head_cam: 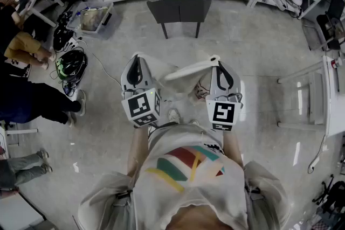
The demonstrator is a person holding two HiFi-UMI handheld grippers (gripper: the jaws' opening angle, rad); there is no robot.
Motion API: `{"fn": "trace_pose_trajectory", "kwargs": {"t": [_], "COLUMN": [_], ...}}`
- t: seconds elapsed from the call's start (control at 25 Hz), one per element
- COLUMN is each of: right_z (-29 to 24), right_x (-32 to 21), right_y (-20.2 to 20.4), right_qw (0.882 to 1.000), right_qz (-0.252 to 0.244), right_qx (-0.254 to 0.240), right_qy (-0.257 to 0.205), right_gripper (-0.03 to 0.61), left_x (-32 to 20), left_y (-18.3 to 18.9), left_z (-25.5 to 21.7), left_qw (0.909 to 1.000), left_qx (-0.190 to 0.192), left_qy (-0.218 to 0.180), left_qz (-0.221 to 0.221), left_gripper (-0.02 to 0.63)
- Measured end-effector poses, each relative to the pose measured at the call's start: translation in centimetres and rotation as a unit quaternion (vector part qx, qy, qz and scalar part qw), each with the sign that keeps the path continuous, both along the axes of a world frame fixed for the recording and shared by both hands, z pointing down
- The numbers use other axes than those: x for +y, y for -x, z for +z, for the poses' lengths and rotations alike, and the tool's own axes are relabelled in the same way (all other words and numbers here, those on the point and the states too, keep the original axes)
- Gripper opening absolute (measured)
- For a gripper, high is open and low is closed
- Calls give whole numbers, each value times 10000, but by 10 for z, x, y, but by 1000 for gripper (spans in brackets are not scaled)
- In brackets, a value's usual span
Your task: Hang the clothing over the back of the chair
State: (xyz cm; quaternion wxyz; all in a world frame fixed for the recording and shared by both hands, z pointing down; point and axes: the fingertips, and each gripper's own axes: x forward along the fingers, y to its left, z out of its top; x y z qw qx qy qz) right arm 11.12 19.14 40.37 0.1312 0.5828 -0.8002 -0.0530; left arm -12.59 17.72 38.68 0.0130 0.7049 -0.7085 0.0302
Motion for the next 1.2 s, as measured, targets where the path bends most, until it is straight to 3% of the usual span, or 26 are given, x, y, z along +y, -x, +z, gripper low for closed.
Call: {"fn": "trace_pose_trajectory", "kwargs": {"t": [0.6,1.2], "right_z": [1,8], "right_x": [-8,-22], "right_y": [-4,28], "right_qw": [9996,9995], "right_qz": [237,315], "right_qx": [-118,22], "right_qy": [24,94], "right_gripper": [14,14], "left_x": [-3,-22], "left_y": [11,61], "left_z": [-4,-4], "left_qw": [9999,9992], "left_qx": [11,196], "left_qy": [-39,-150], "left_qz": [122,326], "left_gripper": [17,17]}}
